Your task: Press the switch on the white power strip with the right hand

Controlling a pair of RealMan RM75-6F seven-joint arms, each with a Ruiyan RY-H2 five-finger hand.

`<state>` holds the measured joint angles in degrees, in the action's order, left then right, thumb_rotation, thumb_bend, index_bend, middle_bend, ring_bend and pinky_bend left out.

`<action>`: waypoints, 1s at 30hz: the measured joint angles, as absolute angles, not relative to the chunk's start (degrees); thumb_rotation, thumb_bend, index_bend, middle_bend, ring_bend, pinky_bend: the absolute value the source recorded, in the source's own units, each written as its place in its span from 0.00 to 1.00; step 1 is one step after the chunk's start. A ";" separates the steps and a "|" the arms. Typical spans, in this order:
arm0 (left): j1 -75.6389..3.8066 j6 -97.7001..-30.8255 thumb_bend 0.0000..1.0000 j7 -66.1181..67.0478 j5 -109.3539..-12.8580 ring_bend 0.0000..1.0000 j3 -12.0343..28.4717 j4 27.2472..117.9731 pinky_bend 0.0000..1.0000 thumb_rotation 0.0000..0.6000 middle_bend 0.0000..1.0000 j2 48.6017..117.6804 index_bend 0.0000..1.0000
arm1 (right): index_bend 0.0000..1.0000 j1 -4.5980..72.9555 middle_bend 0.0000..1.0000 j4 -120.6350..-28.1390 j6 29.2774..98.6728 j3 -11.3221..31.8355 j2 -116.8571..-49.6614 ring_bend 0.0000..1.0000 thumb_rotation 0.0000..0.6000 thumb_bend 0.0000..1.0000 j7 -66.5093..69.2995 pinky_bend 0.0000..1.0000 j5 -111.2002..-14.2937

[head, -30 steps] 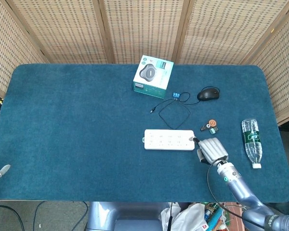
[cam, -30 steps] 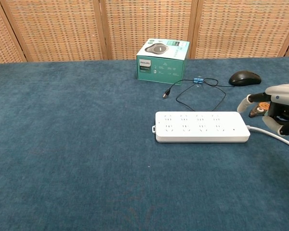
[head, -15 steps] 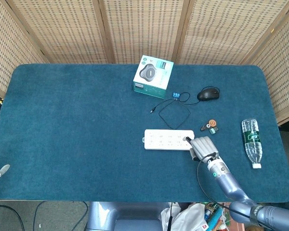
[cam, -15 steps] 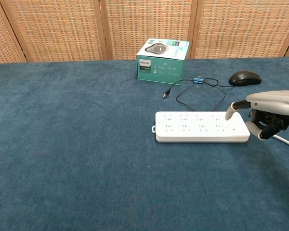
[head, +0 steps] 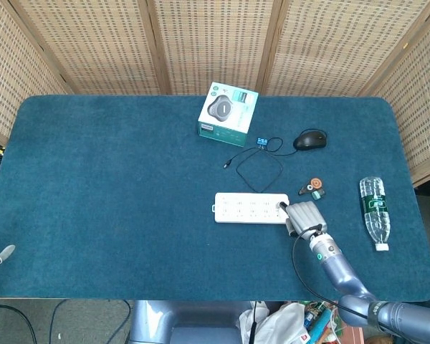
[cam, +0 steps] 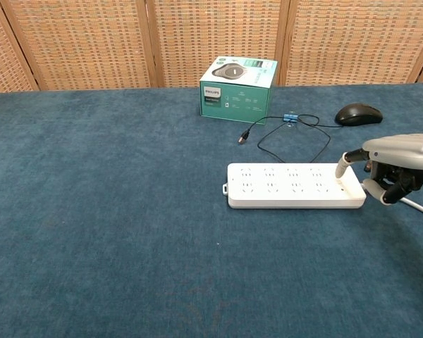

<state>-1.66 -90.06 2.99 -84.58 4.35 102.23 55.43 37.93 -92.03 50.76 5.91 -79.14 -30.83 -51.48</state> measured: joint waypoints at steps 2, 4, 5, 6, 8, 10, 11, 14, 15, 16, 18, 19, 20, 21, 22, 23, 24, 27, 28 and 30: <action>-1.69 -90.06 0.00 3.22 -84.65 0.00 4.34 102.37 0.00 1.00 0.00 55.46 0.00 | 0.23 38.11 0.88 -91.94 50.83 5.72 -79.13 0.91 1.00 0.68 -30.87 1.00 -51.22; -1.70 -90.09 0.00 3.50 -84.70 0.00 4.32 102.61 0.00 1.00 0.00 55.48 0.00 | 0.23 38.31 0.87 -91.86 50.92 5.47 -79.17 0.91 1.00 0.68 -30.89 1.00 -50.98; -1.71 -90.10 0.00 3.65 -84.70 0.00 4.33 102.72 0.00 1.00 0.00 55.49 0.00 | 0.23 38.38 0.87 -91.84 50.99 5.35 -79.20 0.91 1.00 0.68 -30.90 1.00 -50.96; -1.73 -90.10 0.00 3.87 -84.68 0.00 4.34 102.87 0.00 1.00 0.00 55.50 0.00 | 0.23 38.46 0.87 -91.84 51.07 5.24 -79.23 0.91 1.00 0.68 -30.91 1.00 -50.96; -1.76 -90.06 0.00 4.03 -84.61 0.00 4.35 103.02 0.00 1.00 0.00 55.52 0.00 | 0.23 38.62 0.88 -91.94 51.19 5.08 -79.33 0.91 1.00 0.68 -30.86 1.00 -51.00; -1.79 -89.97 0.00 4.16 -84.46 0.00 4.37 103.08 0.00 1.00 0.00 55.53 0.00 | 0.23 38.79 0.87 -92.05 51.29 5.02 -79.40 0.91 1.00 0.68 -30.84 1.00 -51.00; -1.81 -89.93 0.00 4.17 -84.43 0.00 4.37 103.03 0.00 1.00 0.00 55.54 0.00 | 0.23 38.91 0.87 -92.09 51.34 4.99 -79.42 0.91 1.00 0.68 -30.89 1.00 -50.98; -1.79 -89.95 0.00 4.08 -84.47 0.00 4.33 102.73 0.00 1.00 0.00 55.63 0.00 | 0.23 39.26 0.87 -92.10 51.66 4.82 -79.60 0.91 1.00 0.68 -31.28 1.00 -50.77; -1.79 -89.94 0.00 4.01 -84.45 0.00 4.33 102.61 0.00 1.00 0.00 55.66 0.00 | 0.23 39.35 0.87 -92.10 51.73 4.75 -79.66 0.91 1.00 0.68 -31.43 1.00 -50.67; -1.80 -89.91 0.00 3.93 -84.43 0.00 4.33 102.51 0.00 1.00 0.00 55.67 0.00 | 0.23 39.47 0.87 -92.05 51.80 4.64 -79.75 0.91 1.00 0.68 -31.70 1.00 -50.48; -1.78 -89.87 0.00 3.71 -84.37 0.00 4.32 102.27 0.00 1.00 0.00 55.68 0.00 | 0.24 39.64 0.87 -91.96 51.91 4.45 -79.88 0.91 1.00 0.68 -32.09 1.00 -50.07; -1.77 -89.87 0.00 3.59 -84.36 0.00 4.31 102.14 0.00 1.00 0.00 55.69 0.00 | 0.24 39.75 0.87 -91.89 51.97 4.33 -79.96 0.91 1.00 0.68 -32.32 1.00 -49.78; -1.77 -89.88 0.00 3.47 -84.36 0.00 4.31 102.01 0.00 1.00 0.00 55.70 0.00 | 0.24 39.82 0.87 -91.84 52.00 4.24 -80.00 0.91 1.00 0.68 -32.46 1.00 -49.59; -1.76 -89.89 0.00 3.34 -84.37 0.00 4.31 101.90 0.00 1.00 0.00 55.71 0.00 | 0.24 39.89 0.87 -91.79 52.02 4.16 -80.03 0.91 1.00 0.68 -32.57 1.00 -49.40; -1.75 -89.90 0.00 3.24 -84.38 0.00 4.31 101.82 0.00 1.00 0.00 55.72 0.00 | 0.25 39.97 0.87 -91.71 52.02 4.04 -80.09 0.91 1.00 0.68 -32.72 1.00 -49.14; -1.74 -89.91 0.00 3.15 -84.38 0.00 4.31 101.73 0.00 1.00 0.00 55.72 0.00 | 0.25 40.03 0.87 -91.64 52.01 3.93 -80.12 0.91 1.00 0.68 -32.84 1.00 -48.94; -1.73 -89.92 0.00 3.04 -84.39 0.00 4.30 101.63 0.00 1.00 0.00 55.72 0.00 | 0.25 40.10 0.87 -91.58 51.97 3.81 -80.15 0.91 1.00 0.68 -32.95 1.00 -48.76; -1.72 -89.88 0.00 2.89 -84.41 0.00 4.26 101.45 0.00 1.00 0.00 55.75 0.00 | 0.25 40.28 0.88 -91.38 51.80 3.47 -80.25 0.91 1.00 0.68 -33.24 1.00 -48.19; -1.72 -89.87 0.00 2.85 -84.42 0.00 4.25 101.37 0.00 1.00 0.00 55.76 0.00 | 0.25 40.37 0.88 -91.30 51.72 3.33 -80.28 0.91 1.00 0.68 -33.36 1.00 -47.94; -1.75 -89.86 0.00 2.94 -84.50 0.00 4.24 101.45 0.00 1.00 0.00 55.76 0.00 | 0.25 40.52 0.88 -91.22 51.54 3.13 -80.31 0.91 1.00 0.68 -33.50 1.00 -47.57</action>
<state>-1.75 -89.86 2.94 -84.50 4.24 101.45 55.76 40.52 -91.22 51.54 3.13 -80.31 -33.50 -47.57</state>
